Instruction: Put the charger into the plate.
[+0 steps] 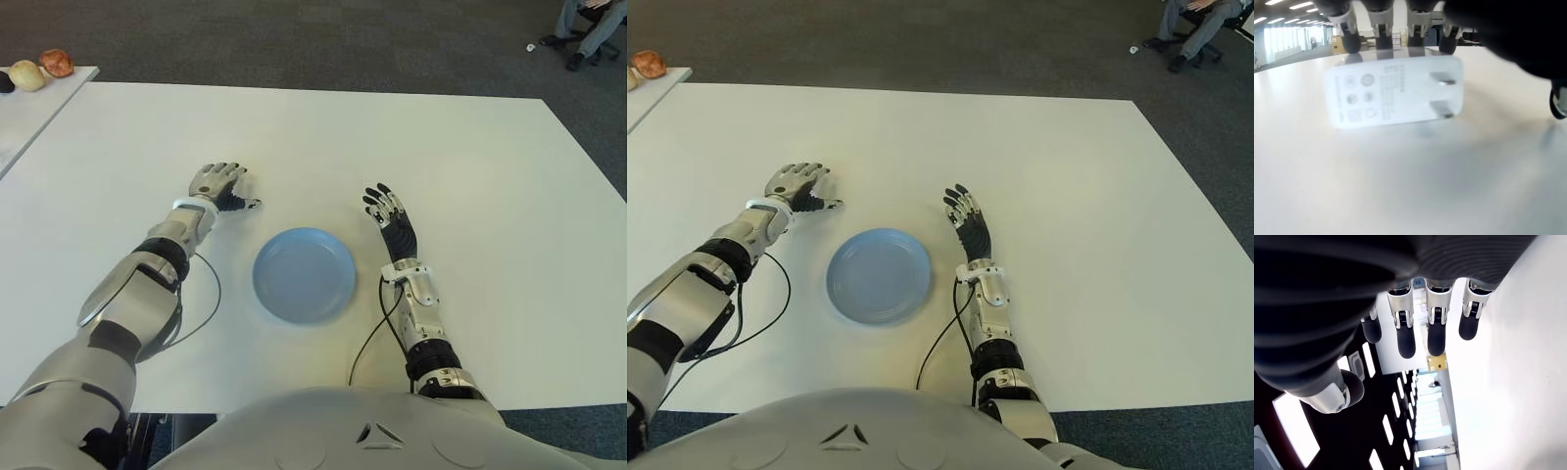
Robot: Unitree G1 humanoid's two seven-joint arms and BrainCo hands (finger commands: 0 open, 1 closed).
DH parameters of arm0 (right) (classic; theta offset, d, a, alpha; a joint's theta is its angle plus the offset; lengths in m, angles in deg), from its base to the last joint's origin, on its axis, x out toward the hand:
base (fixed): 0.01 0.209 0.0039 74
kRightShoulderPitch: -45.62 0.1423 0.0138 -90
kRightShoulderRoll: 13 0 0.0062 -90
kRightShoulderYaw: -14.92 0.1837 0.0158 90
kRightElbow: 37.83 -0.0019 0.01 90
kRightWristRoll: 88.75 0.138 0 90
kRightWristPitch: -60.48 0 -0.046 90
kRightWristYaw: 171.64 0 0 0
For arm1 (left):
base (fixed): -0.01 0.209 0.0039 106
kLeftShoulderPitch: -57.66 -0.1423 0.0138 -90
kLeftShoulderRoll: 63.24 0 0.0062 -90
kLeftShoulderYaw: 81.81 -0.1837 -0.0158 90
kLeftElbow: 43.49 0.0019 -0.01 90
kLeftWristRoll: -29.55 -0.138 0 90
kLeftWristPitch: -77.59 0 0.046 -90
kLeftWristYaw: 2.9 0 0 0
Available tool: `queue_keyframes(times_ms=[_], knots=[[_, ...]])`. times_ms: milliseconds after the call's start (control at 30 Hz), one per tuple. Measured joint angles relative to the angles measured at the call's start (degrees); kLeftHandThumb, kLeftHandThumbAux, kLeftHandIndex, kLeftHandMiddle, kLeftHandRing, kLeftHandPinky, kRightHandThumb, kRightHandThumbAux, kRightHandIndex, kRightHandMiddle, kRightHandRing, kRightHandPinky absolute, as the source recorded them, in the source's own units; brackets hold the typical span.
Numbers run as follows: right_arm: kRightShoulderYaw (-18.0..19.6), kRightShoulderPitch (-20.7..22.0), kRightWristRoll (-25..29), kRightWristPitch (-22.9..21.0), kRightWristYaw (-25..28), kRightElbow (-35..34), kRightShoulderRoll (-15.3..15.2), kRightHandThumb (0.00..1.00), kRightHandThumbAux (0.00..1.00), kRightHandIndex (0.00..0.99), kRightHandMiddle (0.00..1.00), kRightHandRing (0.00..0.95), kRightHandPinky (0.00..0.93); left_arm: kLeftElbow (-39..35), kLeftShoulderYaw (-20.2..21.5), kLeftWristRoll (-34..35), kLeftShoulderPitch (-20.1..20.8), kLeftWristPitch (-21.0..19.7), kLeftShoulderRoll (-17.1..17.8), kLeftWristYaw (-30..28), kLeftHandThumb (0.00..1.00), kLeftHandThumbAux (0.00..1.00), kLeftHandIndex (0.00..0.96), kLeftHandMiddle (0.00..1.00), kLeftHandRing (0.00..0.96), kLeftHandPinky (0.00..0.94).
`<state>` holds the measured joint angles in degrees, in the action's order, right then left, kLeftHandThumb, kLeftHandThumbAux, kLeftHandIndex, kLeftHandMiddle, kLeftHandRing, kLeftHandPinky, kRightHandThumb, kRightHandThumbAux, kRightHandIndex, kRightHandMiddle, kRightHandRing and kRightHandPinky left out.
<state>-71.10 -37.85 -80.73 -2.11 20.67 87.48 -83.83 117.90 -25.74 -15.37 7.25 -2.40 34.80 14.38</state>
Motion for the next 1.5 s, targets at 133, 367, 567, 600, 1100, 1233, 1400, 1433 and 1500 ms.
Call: queue_keyframes(times_ms=[133, 367, 567, 600, 1100, 1233, 1400, 1433, 1500], knots=[[0.07, 0.00, 0.18, 0.00, 0.69, 0.09, -0.13, 0.003, 0.593, 0.118, 0.203, 0.161, 0.138, 0.85, 1.67, 1.84, -0.39, 0.02, -0.41, -0.19, 0.075, 0.272, 0.000, 0.000, 0.000, 0.000], [0.30, -0.05, 0.39, 0.01, 1.38, 0.10, -0.32, 0.011, 0.605, 0.124, 0.206, 0.163, 0.141, 1.53, 4.40, 5.32, -1.08, 0.18, -0.79, -0.31, 0.073, 0.278, 0.000, 0.000, 0.000, 0.000], [0.51, -0.17, 0.59, 0.02, 2.32, 0.08, -0.40, 0.018, 0.615, 0.132, 0.211, 0.169, 0.155, 1.96, 7.15, 8.46, -1.82, -0.40, -1.67, -0.86, 0.078, 0.289, 0.000, 0.000, 0.000, 0.000], [0.53, -0.19, 0.62, 0.03, 2.49, 0.07, -0.41, 0.019, 0.617, 0.132, 0.211, 0.171, 0.157, 2.12, 7.65, 8.96, -2.13, -0.60, -1.87, -1.55, 0.078, 0.293, 0.000, 0.000, 0.000, 0.002], [0.97, -0.57, 0.74, 0.08, 3.05, -0.22, -0.42, 0.013, 0.632, 0.133, 0.216, 0.177, 0.164, 2.16, 9.07, 10.46, -2.82, -0.27, -1.31, -1.95, 0.075, 0.326, 0.000, 0.000, 0.000, 0.010], [0.97, -0.80, 0.72, 0.11, 3.00, -0.60, -0.31, 0.008, 0.634, 0.136, 0.221, 0.180, 0.165, 1.29, 9.30, 10.99, -3.44, 2.42, 0.34, -3.46, 0.067, 0.344, 0.000, 0.000, 0.000, 0.004], [0.96, -0.97, 0.69, 0.14, 2.83, -1.05, -0.21, 0.004, 0.635, 0.135, 0.222, 0.182, 0.167, -2.50, 9.92, 12.05, -5.62, 7.81, 4.12, -6.95, 0.061, 0.361, 0.000, 0.000, 0.000, 0.000], [0.95, -1.01, 0.66, 0.14, 2.77, -1.13, -0.20, 0.002, 0.634, 0.133, 0.222, 0.181, 0.164, -4.07, 10.05, 12.36, -6.46, 9.05, 5.03, -7.82, 0.060, 0.362, 0.000, 0.000, 0.000, 0.000], [0.94, -1.07, 0.63, 0.13, 2.60, -1.27, -0.17, 0.001, 0.633, 0.132, 0.221, 0.180, 0.161, -7.50, 10.15, 12.56, -8.58, 11.92, 7.16, -9.63, 0.058, 0.363, 0.000, 0.000, 0.000, 0.000]])
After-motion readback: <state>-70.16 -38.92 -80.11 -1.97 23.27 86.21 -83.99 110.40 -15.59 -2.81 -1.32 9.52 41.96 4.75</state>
